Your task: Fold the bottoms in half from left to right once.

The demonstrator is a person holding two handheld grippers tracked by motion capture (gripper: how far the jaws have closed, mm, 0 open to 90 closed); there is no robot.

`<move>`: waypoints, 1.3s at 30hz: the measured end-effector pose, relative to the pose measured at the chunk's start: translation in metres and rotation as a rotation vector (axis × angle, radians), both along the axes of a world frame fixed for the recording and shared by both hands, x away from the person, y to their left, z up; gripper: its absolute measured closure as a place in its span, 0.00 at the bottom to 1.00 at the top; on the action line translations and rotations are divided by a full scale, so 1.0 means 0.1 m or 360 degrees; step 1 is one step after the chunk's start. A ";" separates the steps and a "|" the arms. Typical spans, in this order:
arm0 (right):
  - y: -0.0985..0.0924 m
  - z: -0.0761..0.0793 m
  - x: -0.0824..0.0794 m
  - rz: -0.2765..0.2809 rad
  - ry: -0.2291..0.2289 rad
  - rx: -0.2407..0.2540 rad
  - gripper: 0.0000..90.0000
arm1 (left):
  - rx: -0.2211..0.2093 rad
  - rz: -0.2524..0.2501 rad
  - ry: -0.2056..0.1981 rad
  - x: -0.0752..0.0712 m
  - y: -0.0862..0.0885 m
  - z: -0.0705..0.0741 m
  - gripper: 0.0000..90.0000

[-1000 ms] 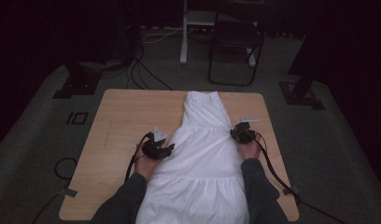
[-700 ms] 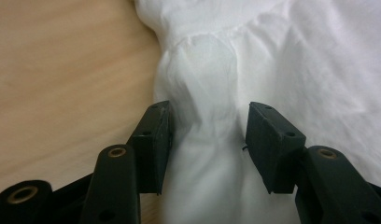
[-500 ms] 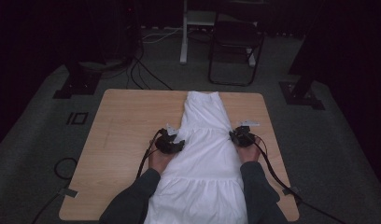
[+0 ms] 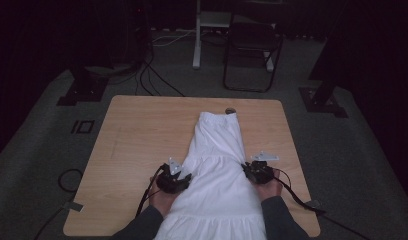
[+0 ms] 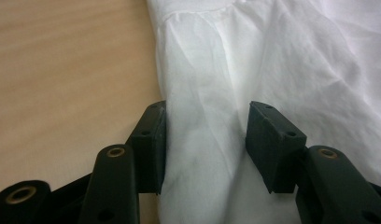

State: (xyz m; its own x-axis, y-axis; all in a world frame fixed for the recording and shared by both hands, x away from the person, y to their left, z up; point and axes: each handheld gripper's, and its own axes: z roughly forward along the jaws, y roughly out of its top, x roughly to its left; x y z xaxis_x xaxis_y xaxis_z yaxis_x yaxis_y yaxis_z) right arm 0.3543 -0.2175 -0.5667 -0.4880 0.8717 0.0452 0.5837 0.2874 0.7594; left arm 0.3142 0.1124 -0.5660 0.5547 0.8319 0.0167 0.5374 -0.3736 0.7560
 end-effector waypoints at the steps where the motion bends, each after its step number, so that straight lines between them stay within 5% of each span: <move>1: -0.01 0.00 -0.04 0.0021 0.0001 -0.0007 0.85 | -0.0002 -0.0019 0.0003 -0.03 0.02 0.00 0.55; 4: -0.05 0.03 -0.08 0.0065 0.0046 -0.0006 0.73 | -0.0012 -0.0056 0.0045 -0.02 0.09 0.04 0.53; 7: -0.09 0.06 -0.03 0.0091 0.0042 -0.0017 0.62 | -0.0040 -0.0050 0.0021 0.10 0.14 0.18 0.53; 11: -0.15 0.25 0.10 0.0092 0.0000 0.0128 0.54 | -0.0058 -0.0082 -0.0055 0.33 0.10 0.42 0.52; 14: -0.11 0.43 0.25 0.0091 -0.0062 0.0181 0.58 | -0.0042 -0.0118 -0.0082 0.52 -0.02 0.52 0.52; 19: 0.02 0.58 0.66 0.0040 -0.0062 0.0286 0.61 | 0.0005 -0.0122 -0.0052 0.74 -0.30 0.33 0.52; 23: 0.15 0.53 0.96 0.0008 0.0006 0.0394 0.55 | 0.0006 -0.0084 0.0014 0.79 -0.41 0.12 0.52; 30: 0.34 0.34 1.23 0.0011 0.0132 0.0306 0.52 | -0.0021 -0.0073 0.0019 0.80 -0.38 0.06 0.51; 34: 0.36 0.22 1.34 -0.0023 0.0266 0.0286 0.66 | -0.0033 -0.0069 0.0006 0.79 -0.37 0.04 0.51; 35: 0.37 0.22 1.34 -0.0013 0.0238 0.0210 0.89 | -0.0031 -0.0068 0.0007 0.79 -0.37 0.04 0.51; 36: 0.37 0.22 1.34 -0.0013 0.0238 0.0210 0.89 | -0.0031 -0.0068 0.0007 0.79 -0.37 0.04 0.51; 37: 0.38 0.32 1.28 -0.0028 0.0098 0.0098 0.97 | -0.0033 -0.0064 0.0002 0.78 -0.38 0.04 0.51; 39: 0.35 0.47 1.23 -0.0100 -0.0108 -0.0034 0.98 | -0.0024 -0.0066 -0.0002 0.77 -0.38 0.04 0.51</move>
State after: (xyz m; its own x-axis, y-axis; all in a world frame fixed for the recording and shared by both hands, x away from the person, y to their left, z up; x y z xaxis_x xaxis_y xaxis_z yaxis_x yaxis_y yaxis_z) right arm 0.4771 -0.1828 -0.5202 -0.4335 0.9011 -0.0048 0.5485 0.2681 0.7920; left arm 0.3916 0.0745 -0.5623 0.5886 0.8084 0.0051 0.5209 -0.3841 0.7623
